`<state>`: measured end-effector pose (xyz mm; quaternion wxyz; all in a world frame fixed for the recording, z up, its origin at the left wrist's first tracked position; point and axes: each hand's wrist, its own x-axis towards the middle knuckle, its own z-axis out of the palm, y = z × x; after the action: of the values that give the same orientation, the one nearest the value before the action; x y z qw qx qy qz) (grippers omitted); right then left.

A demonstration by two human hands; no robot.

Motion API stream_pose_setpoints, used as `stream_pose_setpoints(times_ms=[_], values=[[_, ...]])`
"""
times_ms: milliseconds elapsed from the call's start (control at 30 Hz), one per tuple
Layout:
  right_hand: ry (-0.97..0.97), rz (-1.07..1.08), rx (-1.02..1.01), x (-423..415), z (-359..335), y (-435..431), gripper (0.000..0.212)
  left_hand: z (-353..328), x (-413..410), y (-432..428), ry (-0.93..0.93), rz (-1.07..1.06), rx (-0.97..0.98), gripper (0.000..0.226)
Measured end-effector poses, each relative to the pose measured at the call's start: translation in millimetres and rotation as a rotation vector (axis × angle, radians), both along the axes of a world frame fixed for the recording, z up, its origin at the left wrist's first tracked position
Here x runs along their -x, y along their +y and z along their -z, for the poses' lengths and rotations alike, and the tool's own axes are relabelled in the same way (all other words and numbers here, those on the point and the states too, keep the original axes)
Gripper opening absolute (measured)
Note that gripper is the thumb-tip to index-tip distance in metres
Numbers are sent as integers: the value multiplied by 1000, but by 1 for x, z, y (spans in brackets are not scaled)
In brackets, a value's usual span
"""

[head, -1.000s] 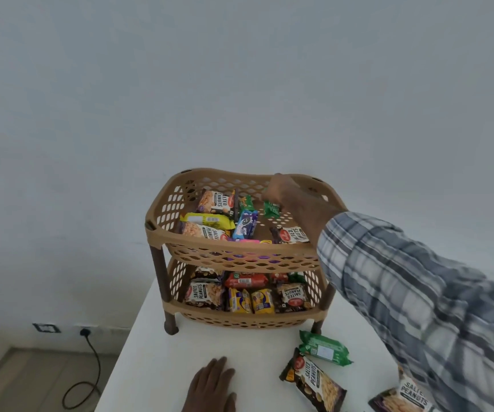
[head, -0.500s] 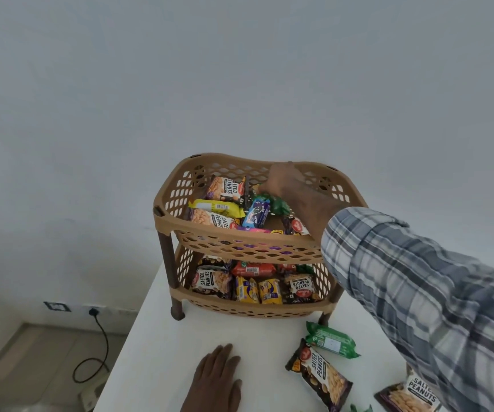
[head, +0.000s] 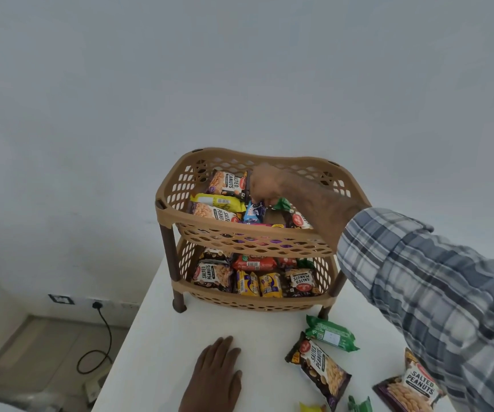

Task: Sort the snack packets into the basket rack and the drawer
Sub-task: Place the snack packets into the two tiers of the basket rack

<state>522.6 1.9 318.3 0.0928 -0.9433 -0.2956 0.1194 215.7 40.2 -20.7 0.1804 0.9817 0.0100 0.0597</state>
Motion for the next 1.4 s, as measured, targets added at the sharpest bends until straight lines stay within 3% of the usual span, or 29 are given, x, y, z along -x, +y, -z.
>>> stream_pose_setpoints(times_ms=[100, 200, 433, 533, 600, 733, 867, 1067, 1400], values=[[-62, -5, 19, 1, 1, -2, 13, -2, 1, -1, -2, 0, 8, 41], [-97, 0, -91, 6, -9, -15, 15, -3, 2, -2, -19, -6, 3, 41], [-236, 106, -693, 90, -29, -111, 10, -2, 8, -2, -19, -35, -21, 46], [-450, 231, -973, 138, 1, -172, 12, -8, 9, -12, -9, -75, 66, 51], [-525, 325, -1033, 170, 37, -213, 9, -16, 14, -32, -4, -75, 151, 56], [-393, 519, -785, 213, 145, -289, 9, -38, 31, -93, -37, 250, 127, 57], [-220, 707, -437, 224, 240, -355, 34, -57, 42, -147, 98, 542, -13, 61], [-33, 650, -88, 237, 286, -381, 66, -45, 51, -158, 195, 558, -162, 63], [-30, 487, -213, 296, 298, -315, 54, -46, 77, -126, 205, 398, -137, 66]])
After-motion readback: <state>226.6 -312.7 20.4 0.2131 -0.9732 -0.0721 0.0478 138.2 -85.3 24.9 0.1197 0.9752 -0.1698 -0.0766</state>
